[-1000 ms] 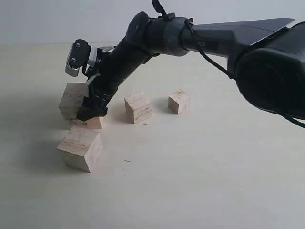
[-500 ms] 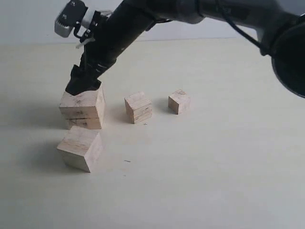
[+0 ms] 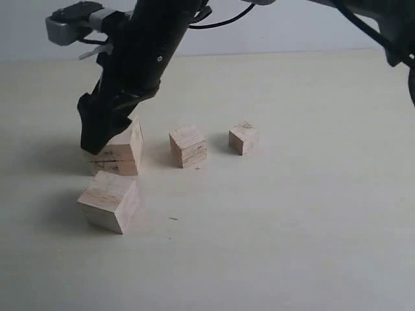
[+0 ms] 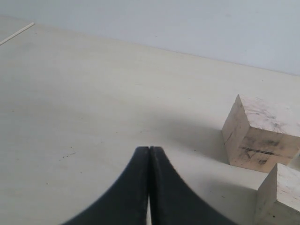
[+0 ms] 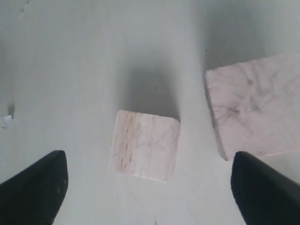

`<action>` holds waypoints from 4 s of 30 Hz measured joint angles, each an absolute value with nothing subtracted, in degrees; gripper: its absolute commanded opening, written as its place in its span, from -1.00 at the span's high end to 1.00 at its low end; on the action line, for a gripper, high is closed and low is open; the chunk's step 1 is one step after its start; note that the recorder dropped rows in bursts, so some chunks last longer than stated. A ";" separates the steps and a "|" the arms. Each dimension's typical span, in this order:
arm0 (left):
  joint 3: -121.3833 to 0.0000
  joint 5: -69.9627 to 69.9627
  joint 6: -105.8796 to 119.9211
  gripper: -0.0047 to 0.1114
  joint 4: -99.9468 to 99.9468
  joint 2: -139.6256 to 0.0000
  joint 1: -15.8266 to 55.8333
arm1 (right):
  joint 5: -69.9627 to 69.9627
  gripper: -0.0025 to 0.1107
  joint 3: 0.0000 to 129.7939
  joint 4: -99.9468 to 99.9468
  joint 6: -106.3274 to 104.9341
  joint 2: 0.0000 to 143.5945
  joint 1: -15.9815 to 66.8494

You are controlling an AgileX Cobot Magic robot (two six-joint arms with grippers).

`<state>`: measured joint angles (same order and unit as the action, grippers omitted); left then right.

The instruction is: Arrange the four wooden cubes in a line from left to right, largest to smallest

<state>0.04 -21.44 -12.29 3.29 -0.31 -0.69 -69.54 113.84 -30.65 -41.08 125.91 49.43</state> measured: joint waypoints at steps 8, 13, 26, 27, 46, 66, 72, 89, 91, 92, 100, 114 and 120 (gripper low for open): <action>0.04 -21.44 -12.29 0.92 3.29 -0.31 -0.69 | -69.77 -0.57 113.84 -24.46 -28.00 125.91 54.41; 0.04 -21.44 -12.29 0.92 3.29 -0.31 -0.69 | -69.77 -0.57 113.84 -23.45 -25.02 125.91 55.99; 0.04 -21.44 -12.29 0.92 3.29 -0.31 -0.69 | -70.04 -0.57 111.67 -16.92 -24.23 129.71 58.53; 0.04 -21.44 -12.29 0.92 3.29 -0.31 -0.69 | -70.04 -0.57 111.12 -16.92 -24.23 129.71 58.53; 0.04 -21.44 -12.29 0.92 3.29 -0.31 -0.69 | -66.99 -0.57 109.23 -16.74 -28.30 132.16 58.53; 0.04 -21.44 -12.29 0.92 3.29 -0.31 -0.69 | -69.28 0.96 109.10 -9.77 -27.96 133.75 58.62; 0.04 -21.44 -12.29 0.92 3.29 -0.31 -0.69 | -69.91 0.96 109.10 -4.91 -29.84 129.67 57.23; 0.04 -21.44 -12.29 0.92 3.29 -0.31 -0.69 | -70.24 0.96 108.88 -11.36 -43.37 129.46 42.62; 0.04 -21.44 -12.29 0.92 3.29 -0.31 -0.69 | -70.24 0.96 108.88 -12.67 -46.07 129.46 42.22; 0.04 -21.44 -12.29 0.92 3.29 -0.31 -0.69 | -70.24 0.96 108.88 -13.62 -48.25 129.46 42.24; 0.04 -21.44 -12.29 0.92 3.29 -0.31 -0.69 | -68.61 0.96 108.88 -20.79 -65.03 131.22 42.20; 0.04 -21.44 -12.29 0.92 3.29 -0.31 -0.69 | -62.99 0.96 108.88 -17.40 -66.39 133.26 42.20; 0.04 -21.44 -12.29 0.92 3.29 -0.31 -0.69 | -62.41 0.96 108.88 -17.51 -66.39 133.26 42.20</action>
